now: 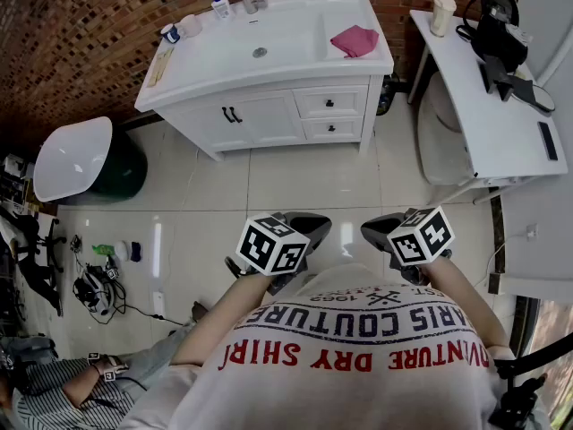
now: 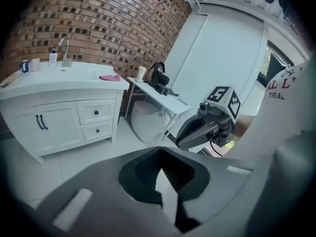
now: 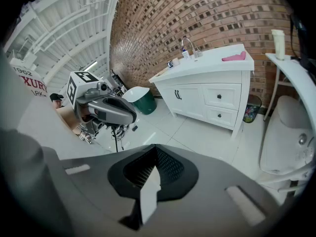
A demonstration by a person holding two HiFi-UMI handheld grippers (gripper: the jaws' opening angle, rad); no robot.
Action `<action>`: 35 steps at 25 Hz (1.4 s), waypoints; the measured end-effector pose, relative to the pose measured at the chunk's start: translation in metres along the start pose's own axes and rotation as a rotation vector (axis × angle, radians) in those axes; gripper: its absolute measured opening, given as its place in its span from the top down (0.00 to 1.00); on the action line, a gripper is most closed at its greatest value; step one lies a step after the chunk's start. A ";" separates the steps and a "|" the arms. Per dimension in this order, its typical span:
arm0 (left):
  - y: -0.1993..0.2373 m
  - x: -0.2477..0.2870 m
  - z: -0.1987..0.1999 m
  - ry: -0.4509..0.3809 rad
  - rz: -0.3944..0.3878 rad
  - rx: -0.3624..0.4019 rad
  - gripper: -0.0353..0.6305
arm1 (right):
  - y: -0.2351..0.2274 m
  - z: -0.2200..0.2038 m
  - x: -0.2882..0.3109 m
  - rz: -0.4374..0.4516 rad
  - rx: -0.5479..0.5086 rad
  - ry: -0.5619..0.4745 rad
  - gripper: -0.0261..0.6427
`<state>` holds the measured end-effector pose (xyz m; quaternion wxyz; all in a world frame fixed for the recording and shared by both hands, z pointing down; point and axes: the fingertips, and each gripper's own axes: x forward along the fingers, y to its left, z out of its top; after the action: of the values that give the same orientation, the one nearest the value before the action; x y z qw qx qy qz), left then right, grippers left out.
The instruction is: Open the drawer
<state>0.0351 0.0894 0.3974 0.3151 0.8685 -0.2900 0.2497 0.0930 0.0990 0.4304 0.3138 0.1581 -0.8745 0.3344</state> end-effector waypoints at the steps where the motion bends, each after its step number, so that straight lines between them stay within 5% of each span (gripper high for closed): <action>1: -0.003 0.003 0.002 -0.001 0.002 -0.002 0.95 | -0.003 -0.002 -0.003 0.001 0.002 0.002 0.95; 10: -0.003 0.031 0.000 -0.006 0.026 -0.059 0.95 | -0.040 -0.013 -0.012 0.024 0.023 0.014 0.95; 17: 0.051 0.045 0.004 -0.012 0.018 -0.118 0.95 | -0.067 -0.006 0.025 0.047 0.053 0.081 0.95; 35: 0.298 0.036 0.103 0.048 -0.069 -0.137 0.95 | -0.160 0.189 0.151 -0.047 0.144 0.113 0.95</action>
<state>-0.1108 -0.1829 0.4695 0.3891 0.8481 -0.2686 0.2393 -0.0273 -0.1565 0.4972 0.3581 0.1818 -0.8250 0.3975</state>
